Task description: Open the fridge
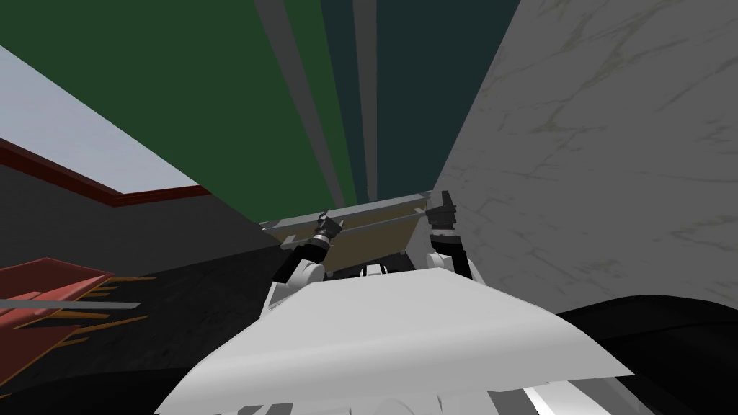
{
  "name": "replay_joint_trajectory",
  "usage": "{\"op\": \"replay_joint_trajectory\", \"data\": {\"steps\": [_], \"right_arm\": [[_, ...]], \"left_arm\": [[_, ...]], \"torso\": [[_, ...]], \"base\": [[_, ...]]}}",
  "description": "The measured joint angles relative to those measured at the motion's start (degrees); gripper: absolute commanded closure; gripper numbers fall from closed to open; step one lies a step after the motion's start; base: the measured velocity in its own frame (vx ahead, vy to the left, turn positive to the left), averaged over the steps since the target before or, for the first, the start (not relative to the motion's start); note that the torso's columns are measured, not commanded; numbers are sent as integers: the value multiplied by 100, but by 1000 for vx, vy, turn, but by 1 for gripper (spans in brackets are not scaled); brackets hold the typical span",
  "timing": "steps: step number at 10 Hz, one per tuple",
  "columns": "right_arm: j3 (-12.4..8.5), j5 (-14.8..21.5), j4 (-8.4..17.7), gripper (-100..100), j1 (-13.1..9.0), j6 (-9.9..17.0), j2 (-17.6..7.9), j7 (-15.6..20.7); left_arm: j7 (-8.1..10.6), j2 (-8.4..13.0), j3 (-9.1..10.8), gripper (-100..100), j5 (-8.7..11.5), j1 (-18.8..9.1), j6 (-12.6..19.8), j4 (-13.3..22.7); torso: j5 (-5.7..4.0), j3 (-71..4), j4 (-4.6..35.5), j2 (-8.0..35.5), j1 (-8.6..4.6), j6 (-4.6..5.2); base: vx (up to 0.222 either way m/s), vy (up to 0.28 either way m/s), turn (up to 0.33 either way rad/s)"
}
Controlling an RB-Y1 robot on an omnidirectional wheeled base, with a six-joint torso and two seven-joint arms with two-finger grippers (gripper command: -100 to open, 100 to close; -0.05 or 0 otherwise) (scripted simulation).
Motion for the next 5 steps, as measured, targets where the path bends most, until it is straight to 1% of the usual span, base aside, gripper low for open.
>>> {"op": "replay_joint_trajectory", "data": {"steps": [1, 3, 4, 5], "right_arm": [[0, 0, 0, 0, 0, 0, 0, 0], [0, 0, 0, 0, -1, 0, 0, 0], [0, 0, 0, 0, -1, 0, 0, 0], [0, 0, 0, 0, -1, 0, 0, 0]], "left_arm": [[62, -55, -20, -100, 57, 2, 145, -85], [130, -156, -47, -100, 102, -1, 356, -223], [172, -248, -73, -100, 139, 5, 465, -320], [217, -385, -88, -100, 163, -31, 604, -438]], "torso": [[1, 1, 1, 2, 3, 0], [1, 4, 2, 6, 2, -1], [-1, 2, 1, 3, -5, 0], [-3, -2, -1, -4, -11, 0]], "base": [[35, -33, 19], [25, -29, 44], [33, -42, 50], [43, -47, 36]]}}
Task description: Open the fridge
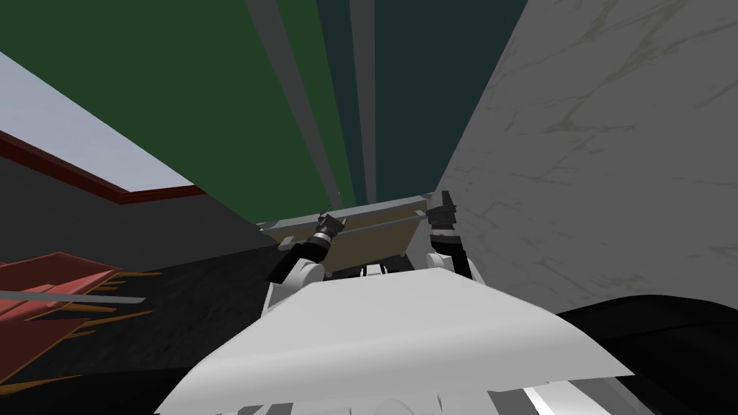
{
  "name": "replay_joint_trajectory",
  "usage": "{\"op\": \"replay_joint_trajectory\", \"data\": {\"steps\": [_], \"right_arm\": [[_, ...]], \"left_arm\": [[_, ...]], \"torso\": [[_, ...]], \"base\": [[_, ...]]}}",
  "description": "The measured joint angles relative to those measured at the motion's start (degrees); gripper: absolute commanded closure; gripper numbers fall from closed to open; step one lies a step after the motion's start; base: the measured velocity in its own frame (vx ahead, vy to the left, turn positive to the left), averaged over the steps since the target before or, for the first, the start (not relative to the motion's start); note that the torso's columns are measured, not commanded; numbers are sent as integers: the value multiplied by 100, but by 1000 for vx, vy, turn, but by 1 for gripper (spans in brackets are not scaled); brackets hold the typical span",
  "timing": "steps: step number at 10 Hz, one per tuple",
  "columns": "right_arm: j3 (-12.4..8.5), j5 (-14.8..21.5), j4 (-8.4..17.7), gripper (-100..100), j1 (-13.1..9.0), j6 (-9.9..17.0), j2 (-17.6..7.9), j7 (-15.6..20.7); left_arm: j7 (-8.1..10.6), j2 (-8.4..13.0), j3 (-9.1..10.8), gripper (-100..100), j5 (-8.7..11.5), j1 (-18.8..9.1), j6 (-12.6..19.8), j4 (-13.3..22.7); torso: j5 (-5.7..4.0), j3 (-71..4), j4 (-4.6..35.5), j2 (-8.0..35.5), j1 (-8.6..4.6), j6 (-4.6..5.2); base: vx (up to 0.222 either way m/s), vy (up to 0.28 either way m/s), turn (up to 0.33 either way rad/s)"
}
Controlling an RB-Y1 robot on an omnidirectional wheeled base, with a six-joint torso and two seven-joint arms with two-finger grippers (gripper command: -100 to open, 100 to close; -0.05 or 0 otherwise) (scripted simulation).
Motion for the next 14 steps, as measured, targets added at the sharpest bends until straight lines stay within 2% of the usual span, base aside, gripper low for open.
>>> {"op": "replay_joint_trajectory", "data": {"steps": [4, 7, 8, 10, 12, 14], "right_arm": [[0, 0, 0, 0, 0, 0, 0, 0], [0, 0, 0, 0, 1, 0, 0, 0], [0, 0, 0, 0, 0, 0, 0, 0], [-1, 0, 1, 0, -1, 0, -1, 0], [0, 0, 0, 0, -1, 0, -1, 0], [0, 0, 0, 0, -1, 0, -1, 0]], "left_arm": [[89, -597, -95, -100, 74, 9, 236, -489], [131, -641, -61, -100, 41, -128, 425, -557], [134, -641, -65, 100, 39, -130, 450, -566], [118, -635, -31, 100, 55, -85, 295, -561], [-87, -326, -4, 100, 357, -263, 222, -412], [-132, -236, 18, 100, 671, -263, 186, -381]], "torso": [[4, 5, 2, 8, 15, 0], [1, -15, -7, -24, 4, -1], [2, -11, -5, -11, 9, 7], [-5, 7, -15, 0, -28, 24], [-7, 3, -7, 1, -26, 17], [-20, -4, -7, -8, -60, 33]], "base": [[21, -25, 18], [77, -18, 35], [-67, 16, -36], [-37, 26, 150], [-37, 15, 52], [-24, 10, 120]]}}
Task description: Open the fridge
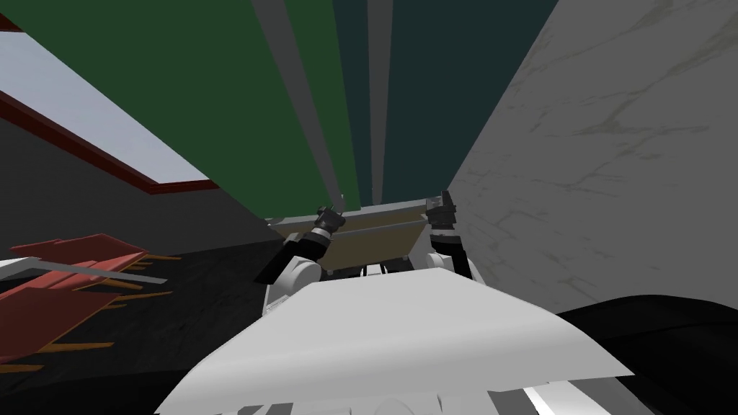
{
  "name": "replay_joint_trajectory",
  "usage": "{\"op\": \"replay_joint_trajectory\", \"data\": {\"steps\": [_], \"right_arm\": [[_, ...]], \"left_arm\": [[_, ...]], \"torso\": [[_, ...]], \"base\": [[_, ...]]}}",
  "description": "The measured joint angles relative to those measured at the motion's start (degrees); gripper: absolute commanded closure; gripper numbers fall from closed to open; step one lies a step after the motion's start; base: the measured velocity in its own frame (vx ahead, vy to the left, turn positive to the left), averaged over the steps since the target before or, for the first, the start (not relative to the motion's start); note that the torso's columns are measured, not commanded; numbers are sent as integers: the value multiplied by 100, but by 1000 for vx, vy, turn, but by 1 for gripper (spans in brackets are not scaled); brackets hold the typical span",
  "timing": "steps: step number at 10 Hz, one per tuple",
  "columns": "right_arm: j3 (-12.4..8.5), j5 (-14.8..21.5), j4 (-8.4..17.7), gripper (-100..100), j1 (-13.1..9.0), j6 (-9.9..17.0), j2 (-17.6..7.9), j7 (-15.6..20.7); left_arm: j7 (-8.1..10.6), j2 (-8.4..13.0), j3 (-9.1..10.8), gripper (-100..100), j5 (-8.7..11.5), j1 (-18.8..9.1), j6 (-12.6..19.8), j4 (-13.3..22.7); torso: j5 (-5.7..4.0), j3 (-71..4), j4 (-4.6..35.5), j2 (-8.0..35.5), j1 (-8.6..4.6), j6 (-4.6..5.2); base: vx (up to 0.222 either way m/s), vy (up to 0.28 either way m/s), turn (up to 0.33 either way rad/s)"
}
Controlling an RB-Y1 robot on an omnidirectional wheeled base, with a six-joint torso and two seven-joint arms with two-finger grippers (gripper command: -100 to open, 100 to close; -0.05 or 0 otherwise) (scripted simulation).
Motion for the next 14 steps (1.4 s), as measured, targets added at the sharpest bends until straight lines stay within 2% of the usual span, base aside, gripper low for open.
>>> {"op": "replay_joint_trajectory", "data": {"steps": [2, 5, 7, 10, 12, 14], "right_arm": [[0, 0, 0, 0, 0, 0, 0, 0], [0, 0, 0, 0, 0, 0, 0, 0], [0, 0, 0, 0, -1, 0, 0, 0], [0, 0, 0, 0, 0, 0, 0, 0], [0, 0, 0, 0, -1, 0, 0, 0], [0, 0, 0, 0, 0, 0, 0, 0]], "left_arm": [[-173, 309, 68, 100, 331, -253, 0, 146], [-226, 432, 88, 100, 780, -257, -68, 206], [-435, 730, 83, 100, 1090, -446, -152, 364], [-451, 825, 128, 100, 1507, -451, -118, 348], [-670, 1127, 117, 100, 1812, -605, -215, 491], [-695, 1223, 155, 100, 2119, -696, -203, 591]], "torso": [[6, 16, 0, 20, 12, -5], [-9, 10, -2, 12, -29, 12], [1, 26, -7, 29, -8, 4], [-17, 19, -2, 21, -50, 20], [-4, 31, -5, 36, -20, 8], [-15, 20, -2, 23, -42, 19]], "base": [[-28, 3, 57], [-13, 12, 74], [-32, 5, 54], [-13, 10, 69], [-32, 5, 66], [-5, 3, -5]]}}
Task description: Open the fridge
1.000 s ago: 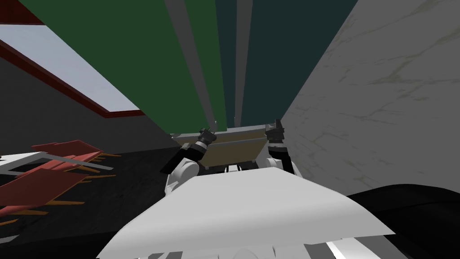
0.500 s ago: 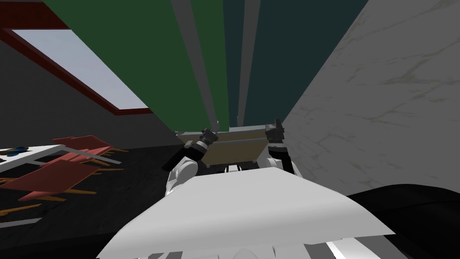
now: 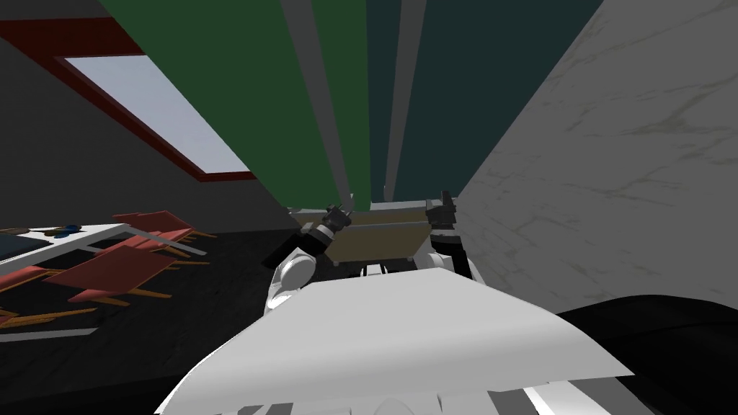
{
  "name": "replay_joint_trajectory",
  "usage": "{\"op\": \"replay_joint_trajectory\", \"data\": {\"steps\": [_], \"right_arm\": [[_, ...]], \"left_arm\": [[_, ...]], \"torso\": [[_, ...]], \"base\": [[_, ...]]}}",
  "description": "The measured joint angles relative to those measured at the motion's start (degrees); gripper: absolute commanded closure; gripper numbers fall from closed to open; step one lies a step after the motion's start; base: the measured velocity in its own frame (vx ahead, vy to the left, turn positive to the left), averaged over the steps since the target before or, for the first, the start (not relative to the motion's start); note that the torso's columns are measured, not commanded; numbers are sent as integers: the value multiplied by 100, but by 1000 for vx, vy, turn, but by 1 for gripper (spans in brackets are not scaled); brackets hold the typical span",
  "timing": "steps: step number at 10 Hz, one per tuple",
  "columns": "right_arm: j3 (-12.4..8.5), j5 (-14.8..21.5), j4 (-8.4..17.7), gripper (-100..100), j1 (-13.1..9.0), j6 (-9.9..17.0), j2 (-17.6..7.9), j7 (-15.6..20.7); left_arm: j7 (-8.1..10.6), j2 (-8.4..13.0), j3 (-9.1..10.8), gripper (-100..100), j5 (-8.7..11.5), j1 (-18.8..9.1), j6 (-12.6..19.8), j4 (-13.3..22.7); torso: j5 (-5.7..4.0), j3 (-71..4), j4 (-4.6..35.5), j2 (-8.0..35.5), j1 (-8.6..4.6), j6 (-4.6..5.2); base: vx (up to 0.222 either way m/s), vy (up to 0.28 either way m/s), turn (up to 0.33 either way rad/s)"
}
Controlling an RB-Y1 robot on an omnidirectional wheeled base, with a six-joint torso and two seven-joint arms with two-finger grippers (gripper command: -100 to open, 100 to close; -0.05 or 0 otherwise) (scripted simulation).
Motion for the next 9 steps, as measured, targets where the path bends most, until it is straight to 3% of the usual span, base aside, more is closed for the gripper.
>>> {"op": "replay_joint_trajectory", "data": {"steps": [1, 4, 6, 9], "right_arm": [[0, 0, 0, 0, 0, 0, 0, 0], [0, 0, 0, 0, -1, 0, 0, 0], [0, 0, 0, 0, 0, 0, 0, 0], [0, 0, 0, 0, 0, 0, 0, 0]], "left_arm": [[5, 13, 4, 100, 119, 24, 8, -23], [-236, 417, 25, 100, 599, -145, -80, 131], [-265, 461, 19, 100, 893, -126, -110, 163], [-460, 803, 47, 100, 1320, -380, -132, 343]], "torso": [[-3, 4, 3, 6, -7, -1], [7, 16, 3, 22, 17, -6], [-4, 10, 8, 16, -7, -1], [7, 17, 5, 23, 18, -6]], "base": [[-33, 9, 241], [-26, 4, 26], [-14, 12, 124], [-25, 7, 33]]}}
